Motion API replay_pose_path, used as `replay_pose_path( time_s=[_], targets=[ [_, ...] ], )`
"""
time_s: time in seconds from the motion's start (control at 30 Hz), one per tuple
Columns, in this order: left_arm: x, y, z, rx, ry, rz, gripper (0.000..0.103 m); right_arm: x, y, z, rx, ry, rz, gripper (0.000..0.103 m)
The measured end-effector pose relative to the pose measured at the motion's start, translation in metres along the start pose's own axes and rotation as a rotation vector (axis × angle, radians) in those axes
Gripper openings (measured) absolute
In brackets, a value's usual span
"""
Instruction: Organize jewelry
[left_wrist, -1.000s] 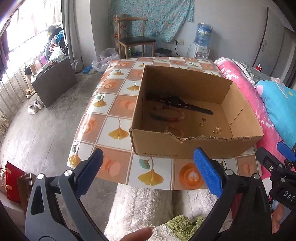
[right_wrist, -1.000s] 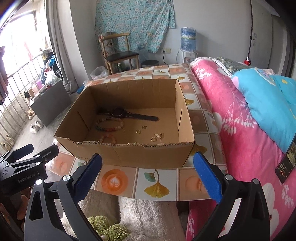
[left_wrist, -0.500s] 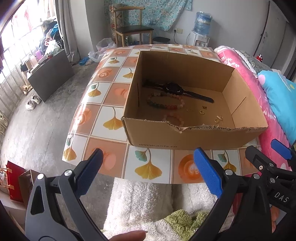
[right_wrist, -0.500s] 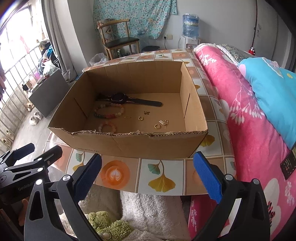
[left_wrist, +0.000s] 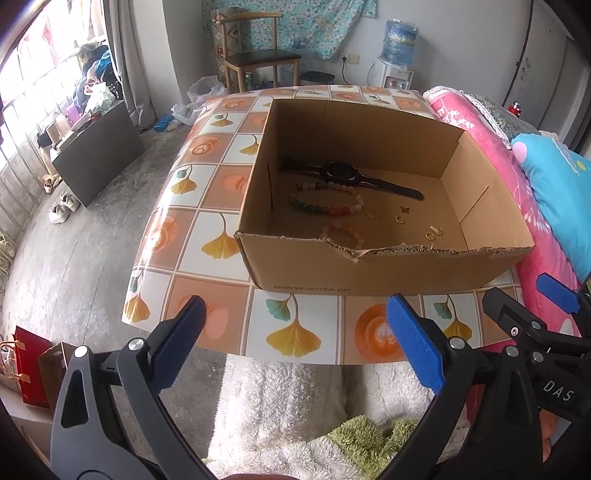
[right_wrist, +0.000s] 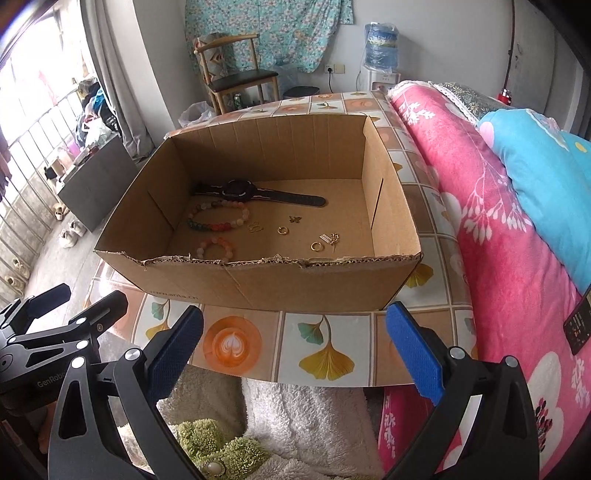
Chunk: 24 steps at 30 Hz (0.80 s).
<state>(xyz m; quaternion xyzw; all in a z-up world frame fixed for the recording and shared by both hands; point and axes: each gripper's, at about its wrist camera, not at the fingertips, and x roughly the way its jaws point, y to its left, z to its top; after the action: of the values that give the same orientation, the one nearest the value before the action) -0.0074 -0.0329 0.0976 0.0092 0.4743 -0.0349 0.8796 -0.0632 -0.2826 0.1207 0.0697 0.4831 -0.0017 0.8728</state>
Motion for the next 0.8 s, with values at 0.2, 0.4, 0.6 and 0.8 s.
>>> replay_pose_path(
  time_s=[0.2, 0.4, 0.6, 0.8],
  targets=[
    [0.0004, -0.0006, -0.0008, 0.002, 0.001, 0.0, 0.095, 0.0012, -0.0012, 0.0003, 0.001, 0.003, 0.0, 0.096],
    [0.0004, -0.0005, -0.0006, 0.002, 0.002, -0.001, 0.095, 0.001, -0.0008, 0.0009, -0.001, 0.0, 0.0, 0.096],
    [0.0003, -0.0006, -0.0005, 0.003, 0.001, 0.001, 0.095, 0.0015, -0.0004, 0.001, -0.001, 0.004, 0.004, 0.096],
    [0.0005, -0.0008, -0.0005, 0.003, 0.002, 0.0, 0.095, 0.0016, -0.0004, 0.0009, -0.001, 0.005, 0.005, 0.096]
  ],
)
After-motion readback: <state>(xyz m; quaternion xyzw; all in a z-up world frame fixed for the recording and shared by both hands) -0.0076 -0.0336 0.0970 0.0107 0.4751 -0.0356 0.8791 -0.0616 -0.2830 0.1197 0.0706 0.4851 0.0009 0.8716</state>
